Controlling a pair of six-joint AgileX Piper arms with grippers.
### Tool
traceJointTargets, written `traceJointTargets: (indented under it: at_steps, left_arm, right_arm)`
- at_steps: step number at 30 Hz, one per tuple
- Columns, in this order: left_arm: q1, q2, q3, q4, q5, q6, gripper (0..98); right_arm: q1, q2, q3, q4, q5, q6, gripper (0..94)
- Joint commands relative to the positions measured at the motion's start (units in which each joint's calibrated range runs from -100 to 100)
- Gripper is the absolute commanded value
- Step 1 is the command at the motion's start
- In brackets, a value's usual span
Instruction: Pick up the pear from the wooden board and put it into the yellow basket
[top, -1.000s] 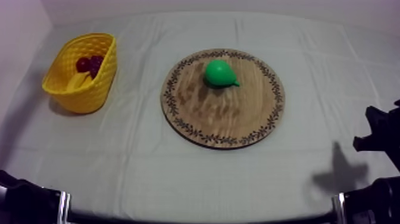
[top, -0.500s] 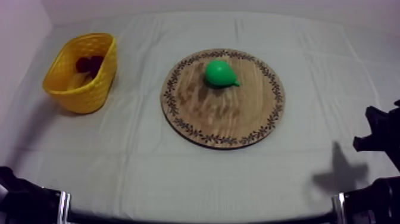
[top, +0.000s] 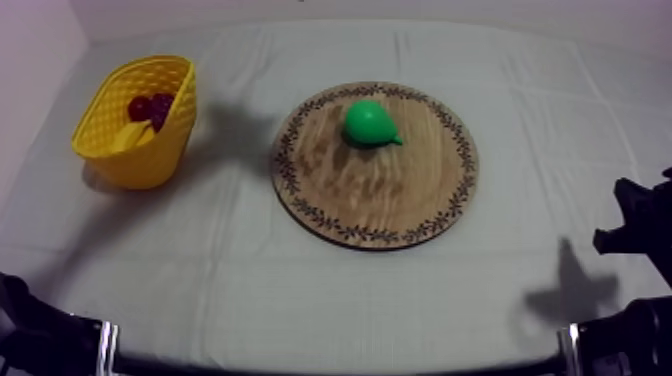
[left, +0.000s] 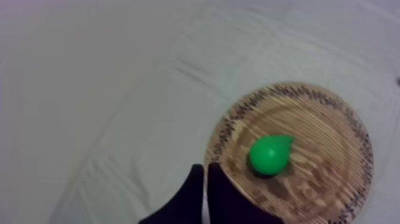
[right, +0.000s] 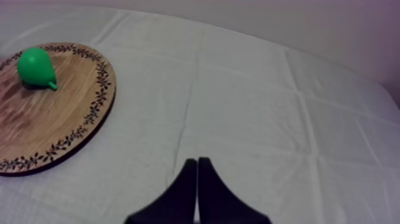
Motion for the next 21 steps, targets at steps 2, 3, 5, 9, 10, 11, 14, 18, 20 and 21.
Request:
traceJointTargets:
  at_steps: [2,3,5,9,10,11,14,18,20,21]
  left_arm:
    - [0.76,1.44,0.11,-0.02,0.57,-0.43,0.1]
    - [0.96,1.91,-0.08,-0.01,0.89,-0.57,0.1]
    - [1.24,2.81,-0.72,0.04,1.61,-0.88,0.1]
    - [1.56,4.46,-2.4,0.1,2.99,-1.74,0.1]
    - [1.6,4.82,-2.87,0.13,3.34,-2.06,0.1]
    - [1.63,5.18,-3.36,0.16,3.73,-2.33,1.2]
    - [1.46,6.17,-5.34,0.15,5.82,-2.37,14.1]
    - [0.72,7.42,-7.86,0.17,8.95,-2.01,45.0]
    - [0.44,8.08,-8.95,-0.14,11.33,-2.26,61.6]
    - [0.36,8.39,-9.6,-0.42,12.94,-2.45,69.6]
  right_arm:
    - [-0.01,-0.05,0.05,0.02,0.03,0.0,0.3]
    - [-0.01,-0.05,0.05,0.02,0.03,0.0,0.3]
    - [-0.01,-0.05,0.05,0.02,0.03,0.01,0.3]
    - [-0.01,-0.05,0.05,0.02,0.03,0.02,0.3]
    - [-0.01,-0.05,0.05,0.02,0.03,0.02,0.3]
    - [-0.01,-0.05,0.05,0.02,0.03,0.01,0.3]
    - [-0.01,-0.05,0.05,0.02,0.03,0.0,0.3]
    - [-0.01,-0.05,0.05,0.02,0.03,0.0,0.3]
    - [-0.01,-0.05,0.05,0.02,0.03,0.0,0.3]
    - [-0.01,-0.05,0.05,0.02,0.03,0.0,0.3]
